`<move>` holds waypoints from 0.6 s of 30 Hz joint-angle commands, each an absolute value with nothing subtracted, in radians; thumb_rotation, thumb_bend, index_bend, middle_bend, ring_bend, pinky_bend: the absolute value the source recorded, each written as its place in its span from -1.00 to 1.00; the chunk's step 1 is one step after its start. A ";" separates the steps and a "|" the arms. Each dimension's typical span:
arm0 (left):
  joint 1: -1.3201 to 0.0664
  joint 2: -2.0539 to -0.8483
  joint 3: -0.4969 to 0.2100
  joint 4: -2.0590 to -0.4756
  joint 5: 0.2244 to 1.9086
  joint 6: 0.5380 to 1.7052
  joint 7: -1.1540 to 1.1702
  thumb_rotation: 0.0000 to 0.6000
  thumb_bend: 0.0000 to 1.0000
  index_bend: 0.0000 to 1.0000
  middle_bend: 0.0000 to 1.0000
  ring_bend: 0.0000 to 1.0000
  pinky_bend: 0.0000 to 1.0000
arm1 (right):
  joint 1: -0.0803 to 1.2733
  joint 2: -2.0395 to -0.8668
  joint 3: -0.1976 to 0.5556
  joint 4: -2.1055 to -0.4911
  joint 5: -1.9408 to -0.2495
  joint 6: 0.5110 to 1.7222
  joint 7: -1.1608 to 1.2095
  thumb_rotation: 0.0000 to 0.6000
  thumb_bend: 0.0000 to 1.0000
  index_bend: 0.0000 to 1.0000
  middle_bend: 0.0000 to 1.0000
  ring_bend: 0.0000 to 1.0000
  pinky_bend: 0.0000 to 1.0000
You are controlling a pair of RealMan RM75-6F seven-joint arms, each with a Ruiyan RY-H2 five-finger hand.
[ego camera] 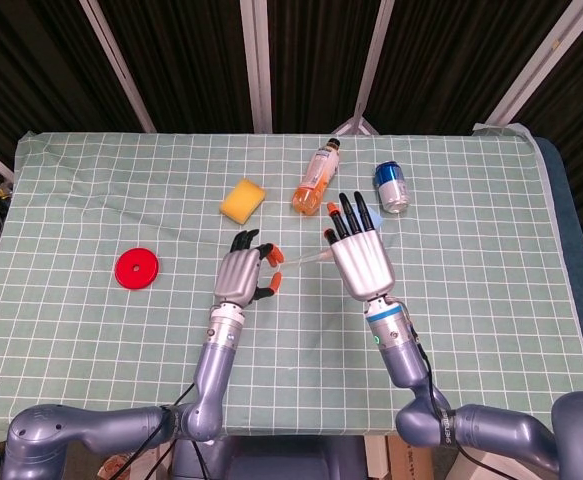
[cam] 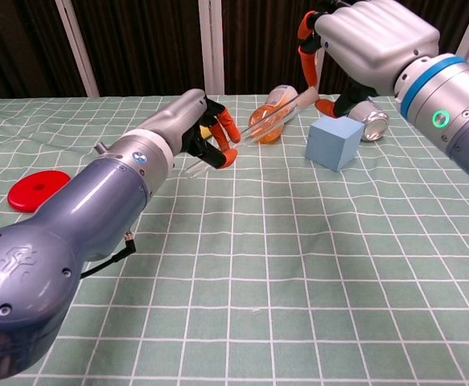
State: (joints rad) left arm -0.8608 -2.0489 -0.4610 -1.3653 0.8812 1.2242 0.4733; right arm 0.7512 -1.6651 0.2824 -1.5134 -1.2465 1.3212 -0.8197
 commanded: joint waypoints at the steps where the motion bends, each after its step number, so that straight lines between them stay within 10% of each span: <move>1: -0.863 -2.050 -0.462 -1.365 0.883 1.224 0.473 1.00 0.34 -0.04 -0.03 -0.81 -1.00 | 0.750 -1.662 0.279 -1.516 -1.249 1.319 -0.816 1.00 -0.16 0.23 -0.61 -1.00 -1.00; 6: -0.868 -2.052 -0.463 -1.364 0.886 1.224 0.474 1.00 0.34 -0.04 -0.03 -0.81 -1.00 | 0.747 -1.660 0.277 -1.518 -1.250 1.320 -0.812 1.00 -0.16 0.21 -0.61 -1.00 -1.00; 12: -0.867 -2.050 -0.460 -1.360 0.890 1.226 0.475 1.00 0.34 -0.04 -0.03 -0.81 -1.00 | 0.739 -1.642 0.278 -1.529 -1.212 1.319 -0.874 1.00 -0.16 -0.99 -1.00 -1.00 -1.00; 18: -0.857 -2.037 -0.446 -1.346 0.896 1.225 0.472 1.00 0.34 -0.04 -0.03 -0.81 -1.00 | 0.722 -1.612 0.284 -1.585 -1.174 1.329 -0.907 1.00 -0.16 -1.00 -1.00 -1.00 -1.00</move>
State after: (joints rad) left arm -0.8583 -2.0393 -0.4480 -1.3482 0.8948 1.2259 0.4723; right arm 0.7272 -1.6198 0.2824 -1.5768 -1.1795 1.3249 -0.9040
